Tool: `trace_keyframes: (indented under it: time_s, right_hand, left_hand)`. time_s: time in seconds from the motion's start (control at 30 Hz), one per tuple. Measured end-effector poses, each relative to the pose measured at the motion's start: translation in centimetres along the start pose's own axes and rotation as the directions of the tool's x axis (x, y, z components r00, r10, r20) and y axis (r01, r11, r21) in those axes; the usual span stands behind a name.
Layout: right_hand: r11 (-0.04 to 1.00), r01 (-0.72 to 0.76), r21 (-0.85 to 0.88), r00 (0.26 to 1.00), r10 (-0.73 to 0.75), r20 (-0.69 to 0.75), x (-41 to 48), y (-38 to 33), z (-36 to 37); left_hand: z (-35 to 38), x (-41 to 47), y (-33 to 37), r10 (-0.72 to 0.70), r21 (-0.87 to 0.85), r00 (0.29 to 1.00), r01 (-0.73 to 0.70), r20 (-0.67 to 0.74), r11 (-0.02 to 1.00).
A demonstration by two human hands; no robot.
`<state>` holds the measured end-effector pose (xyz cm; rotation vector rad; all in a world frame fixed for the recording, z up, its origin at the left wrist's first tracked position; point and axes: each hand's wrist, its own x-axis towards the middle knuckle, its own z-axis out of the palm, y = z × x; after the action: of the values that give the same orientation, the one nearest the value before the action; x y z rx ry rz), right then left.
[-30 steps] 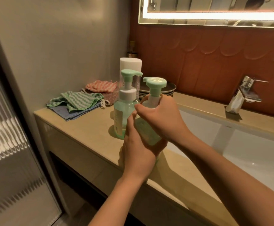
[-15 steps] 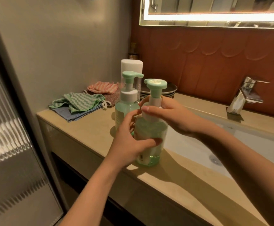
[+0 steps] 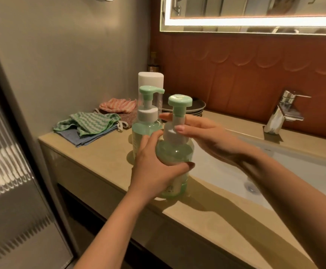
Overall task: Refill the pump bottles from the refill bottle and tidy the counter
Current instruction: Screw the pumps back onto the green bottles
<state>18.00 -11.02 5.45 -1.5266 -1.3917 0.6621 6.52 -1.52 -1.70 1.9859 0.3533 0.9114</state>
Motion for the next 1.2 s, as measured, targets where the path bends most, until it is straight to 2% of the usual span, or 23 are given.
trace_keyframes:
  time_s: [0.2,0.27,0.37,0.47,0.57,0.67,0.73,0.83,0.97,1.07,1.13,1.2]
  right_hand:
    - [0.991,0.118,0.060,0.964,-0.100,-0.246,0.4,0.4,0.9]
    - [0.992,0.124,-0.021,0.928,-0.124,-0.352,0.8,0.5,1.6]
    - [0.980,0.036,-0.198,0.858,-0.132,-0.497,1.7,0.6,2.5]
    - [0.947,-0.028,-0.320,0.812,-0.166,-0.560,2.3,0.6,3.3]
    - [0.928,0.060,-0.367,0.878,-0.225,-0.423,2.3,0.5,3.0]
    - [0.981,0.052,-0.186,0.987,-0.079,-0.141,1.4,-0.3,1.4]
    - [0.997,-0.006,-0.075,1.000,0.008,0.024,0.9,-0.4,0.2]
    - [0.999,-0.039,-0.018,0.996,0.040,0.085,0.6,-0.3,-0.4]
    - [0.999,0.034,-0.028,0.994,-0.037,-0.105,0.6,0.1,0.4]
    - [0.987,0.082,-0.138,0.945,-0.120,-0.305,0.6,0.4,1.4]
    - [0.962,0.078,-0.260,0.902,-0.179,-0.393,0.8,0.3,1.8]
    - [0.889,-0.013,-0.457,0.865,-0.219,-0.451,1.1,0.0,2.0]
  left_hand:
    - [0.4,-0.2,-0.1,-0.001,-0.009,0.999,0.000,-0.049,1.000]
    - [0.5,-0.3,-0.2,0.004,-0.009,0.998,-0.005,-0.061,1.000]
    - [0.7,-0.3,-0.2,-0.004,-0.005,0.997,0.003,-0.074,1.000]
    - [0.6,-0.1,-0.3,-0.021,-0.018,0.998,0.020,-0.064,1.000]
    - [0.4,0.0,-0.5,-0.019,-0.039,0.999,0.018,-0.038,0.999]
    - [0.3,0.0,-0.4,-0.025,-0.015,1.000,0.025,-0.018,1.000]
    - [0.4,0.0,-0.4,-0.036,0.012,0.999,0.036,-0.016,0.999]
    - [0.4,-0.1,-0.5,-0.037,0.014,0.999,0.038,-0.026,0.999]
    - [0.6,-0.3,-0.5,-0.032,0.011,0.999,0.032,-0.043,0.999]
    - [0.6,-0.3,-0.5,-0.022,-0.022,0.998,0.021,-0.051,1.000]
    - [0.6,-0.3,-0.5,-0.021,-0.041,0.998,0.019,-0.054,0.999]
    - [0.6,-0.3,-0.4,-0.026,-0.044,0.998,0.024,-0.049,0.999]
